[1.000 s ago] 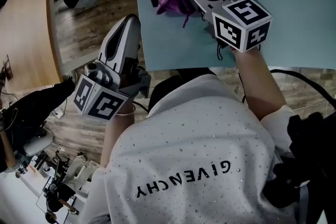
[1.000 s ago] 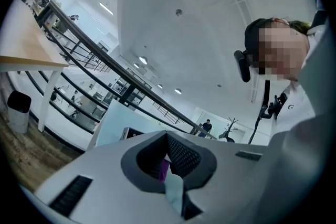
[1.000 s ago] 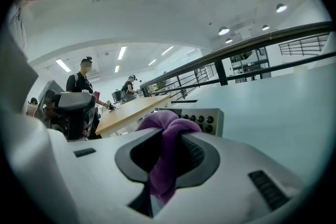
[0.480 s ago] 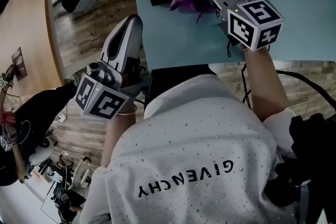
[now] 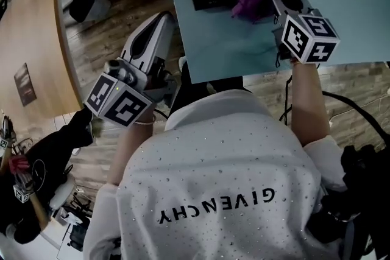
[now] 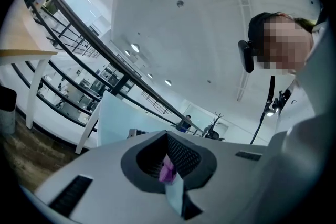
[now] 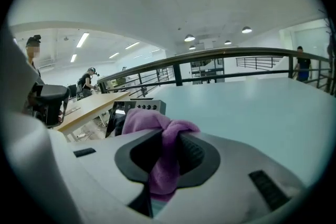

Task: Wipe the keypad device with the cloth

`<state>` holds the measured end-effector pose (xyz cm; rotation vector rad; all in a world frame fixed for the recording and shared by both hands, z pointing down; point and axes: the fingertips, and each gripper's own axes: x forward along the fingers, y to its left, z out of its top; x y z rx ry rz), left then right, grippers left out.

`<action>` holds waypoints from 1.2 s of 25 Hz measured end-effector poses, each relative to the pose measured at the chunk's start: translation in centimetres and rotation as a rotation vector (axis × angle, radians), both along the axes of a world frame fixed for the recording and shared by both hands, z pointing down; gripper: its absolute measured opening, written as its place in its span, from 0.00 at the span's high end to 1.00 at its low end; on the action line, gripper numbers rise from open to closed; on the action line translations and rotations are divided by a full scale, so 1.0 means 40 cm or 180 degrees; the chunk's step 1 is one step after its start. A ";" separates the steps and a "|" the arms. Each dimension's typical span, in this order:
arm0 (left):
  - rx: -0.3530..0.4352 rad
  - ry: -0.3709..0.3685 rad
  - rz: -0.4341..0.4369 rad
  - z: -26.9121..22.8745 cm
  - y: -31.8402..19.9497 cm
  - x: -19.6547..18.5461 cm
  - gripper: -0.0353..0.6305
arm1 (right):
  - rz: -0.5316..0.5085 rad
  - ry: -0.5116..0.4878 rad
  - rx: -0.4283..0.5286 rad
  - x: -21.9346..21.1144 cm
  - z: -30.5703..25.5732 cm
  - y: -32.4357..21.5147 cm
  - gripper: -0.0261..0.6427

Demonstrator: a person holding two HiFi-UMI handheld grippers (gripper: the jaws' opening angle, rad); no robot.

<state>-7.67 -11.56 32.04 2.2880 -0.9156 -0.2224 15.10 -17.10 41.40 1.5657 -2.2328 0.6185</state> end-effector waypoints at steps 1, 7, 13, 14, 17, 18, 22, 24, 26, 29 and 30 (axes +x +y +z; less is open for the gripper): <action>-0.0009 -0.0053 0.0041 0.006 -0.010 -0.014 0.95 | 0.0046 0.0022 0.0054 -0.007 -0.016 0.007 0.86; -0.0089 -0.0142 0.0145 0.028 -0.064 -0.074 0.95 | -0.0376 0.0183 0.0525 -0.161 -0.128 0.026 0.86; 0.0014 0.0001 0.0431 -0.011 -0.085 -0.044 0.95 | -0.1774 0.0407 0.0190 -0.387 -0.096 0.095 0.86; 0.0039 0.0024 0.0485 -0.013 -0.084 -0.042 0.95 | -0.1887 0.0421 0.0126 -0.424 -0.085 0.102 0.86; 0.0096 0.0095 0.0618 -0.005 -0.076 -0.046 0.95 | -0.1814 0.0541 0.0075 -0.502 -0.051 0.098 0.86; 0.0105 0.0124 0.0643 -0.002 -0.073 -0.045 0.95 | -0.1685 0.0594 0.0068 -0.505 -0.040 0.088 0.86; 0.0145 0.0123 0.0773 0.005 -0.047 -0.016 0.95 | -0.1192 0.0698 0.0013 -0.430 0.003 0.060 0.86; 0.0173 0.0111 0.0802 -0.001 -0.039 -0.007 0.95 | -0.0943 0.0785 -0.0010 -0.355 0.018 0.050 0.86; 0.0186 0.0110 0.0777 -0.009 -0.045 -0.012 0.95 | -0.0650 0.0766 -0.0050 -0.278 0.023 0.037 0.86; 0.0142 0.0103 0.0743 -0.008 -0.057 -0.041 0.95 | -0.0221 0.0544 -0.0134 -0.202 0.025 0.031 0.86; 0.0124 0.0107 0.0735 -0.008 -0.060 -0.053 0.95 | -0.0104 0.0468 -0.0158 -0.189 0.025 0.031 0.86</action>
